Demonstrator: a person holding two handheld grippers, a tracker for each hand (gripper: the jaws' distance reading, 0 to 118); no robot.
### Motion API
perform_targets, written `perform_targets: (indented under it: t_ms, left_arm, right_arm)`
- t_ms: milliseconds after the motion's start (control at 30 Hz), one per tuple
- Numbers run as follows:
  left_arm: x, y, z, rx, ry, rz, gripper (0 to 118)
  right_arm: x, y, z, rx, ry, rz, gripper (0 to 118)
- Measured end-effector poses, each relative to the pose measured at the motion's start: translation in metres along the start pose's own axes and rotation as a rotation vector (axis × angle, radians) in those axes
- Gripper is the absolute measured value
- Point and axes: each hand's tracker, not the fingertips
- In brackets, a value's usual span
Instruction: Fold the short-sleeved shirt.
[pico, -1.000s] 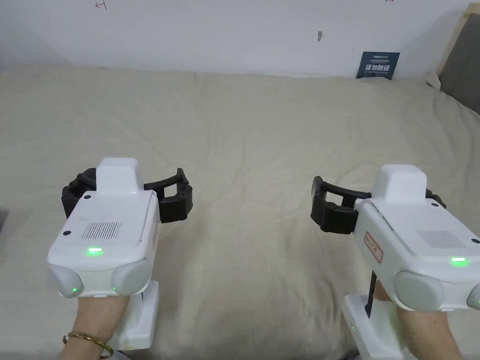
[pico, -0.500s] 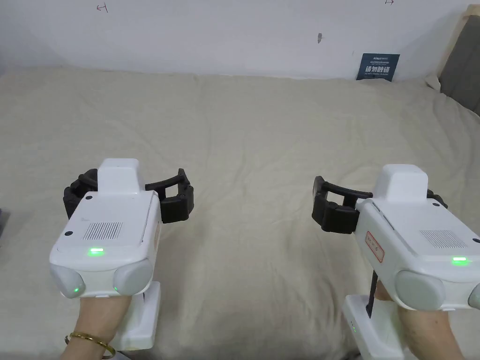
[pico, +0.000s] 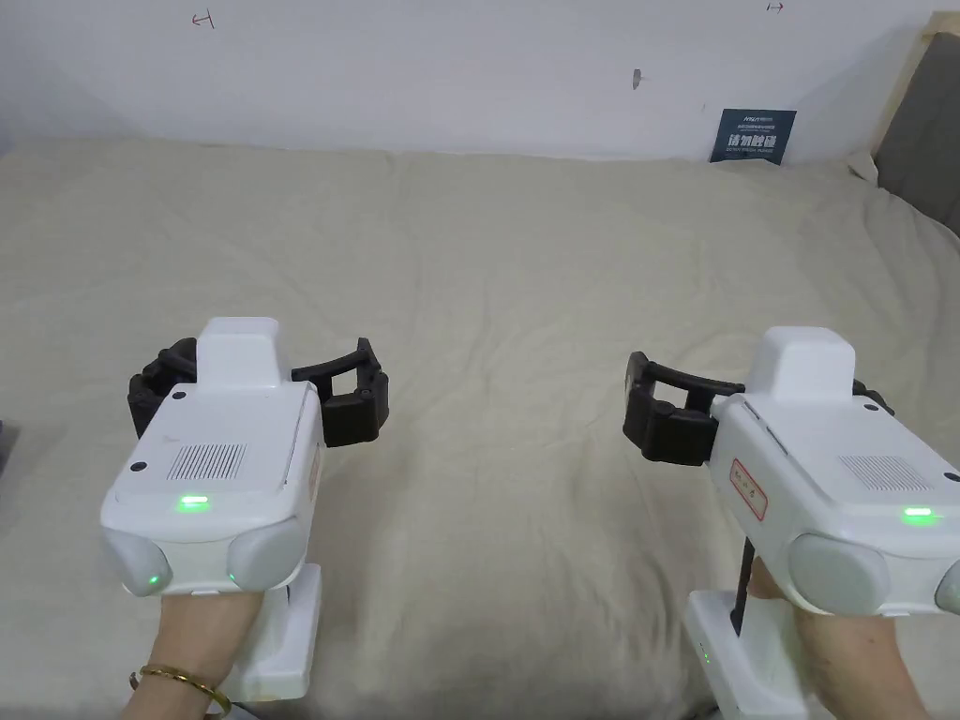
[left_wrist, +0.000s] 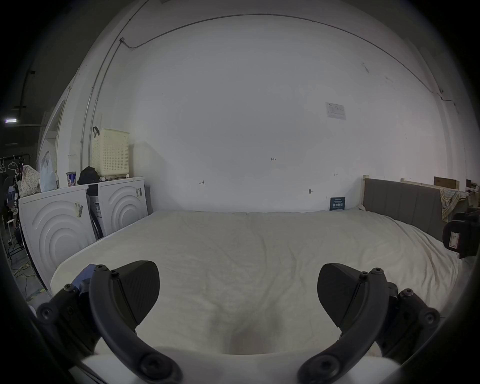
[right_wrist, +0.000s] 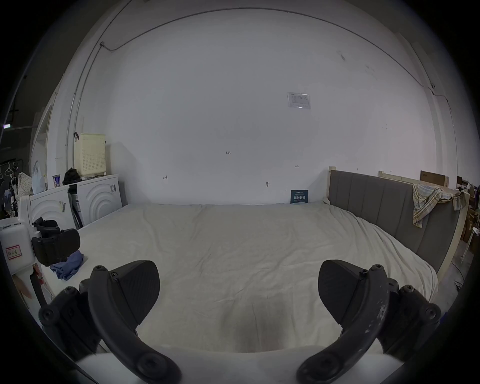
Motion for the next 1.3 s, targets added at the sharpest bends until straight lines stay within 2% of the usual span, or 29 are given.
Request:
perform_targets:
  t_ms: [100,133,167,233,300,400,467,533,667,767,833,1100,1200,1300]
  left_arm:
    - [0.001,0.001,0.001,-0.002,-0.002,0.001,118]
    - [0.001,0.001,0.002,-0.007,-0.003,0.005,118]
    - [0.001,0.002,0.002,-0.011,-0.004,0.011,118]
    - [0.002,0.002,0.005,-0.017,-0.005,0.023,118]
    - [0.003,0.002,0.007,-0.025,-0.02,0.041,118]
    - [0.007,-0.001,0.009,-0.033,-0.033,0.043,118]
    - [0.01,-0.004,0.009,-0.037,-0.037,0.031,118]
    - [0.012,-0.005,0.008,-0.042,-0.044,0.023,118]
    - [0.013,-0.006,0.007,-0.047,-0.05,0.024,118]
    - [0.013,-0.007,0.006,-0.049,-0.05,0.029,118]
    - [0.014,-0.007,0.006,-0.05,-0.05,0.03,118]
    - [0.012,-0.011,0.005,-0.062,-0.045,0.026,118]
    - [0.009,-0.013,0.002,-0.074,-0.044,0.03,118]
    - [0.006,-0.016,-0.001,-0.093,-0.038,0.046,118]
  right_arm:
    - [-0.001,0.004,-0.002,-0.044,-0.032,-0.004,118]
    - [-0.001,0.007,-0.003,-0.098,-0.045,-0.028,118]
    - [0.001,0.01,-0.005,-0.148,-0.042,-0.06,118]
    - [0.006,0.02,-0.01,-0.307,0.01,-0.187,118]
    - [0.009,0.027,-0.016,-0.45,0.038,-0.254,118]
    - [0.005,0.035,-0.016,-0.573,-0.031,-0.313,118]
    - [0.001,0.039,-0.013,-0.624,-0.032,-0.301,118]
    - [-0.003,0.041,-0.008,-0.643,0.009,-0.267,118]
    - [-0.004,0.042,0.003,-0.595,0.02,-0.27,118]
    - [-0.004,0.04,0.009,-0.499,0.024,-0.242,118]
    - [-0.006,0.039,0.009,-0.529,-0.002,-0.221,118]
    - [-0.006,0.037,0.01,-0.534,0.015,-0.254,118]
    - [-0.011,0.038,0.013,-0.468,0.04,-0.208,118]
    - [-0.02,0.035,0.012,-0.452,0.008,-0.159,118]
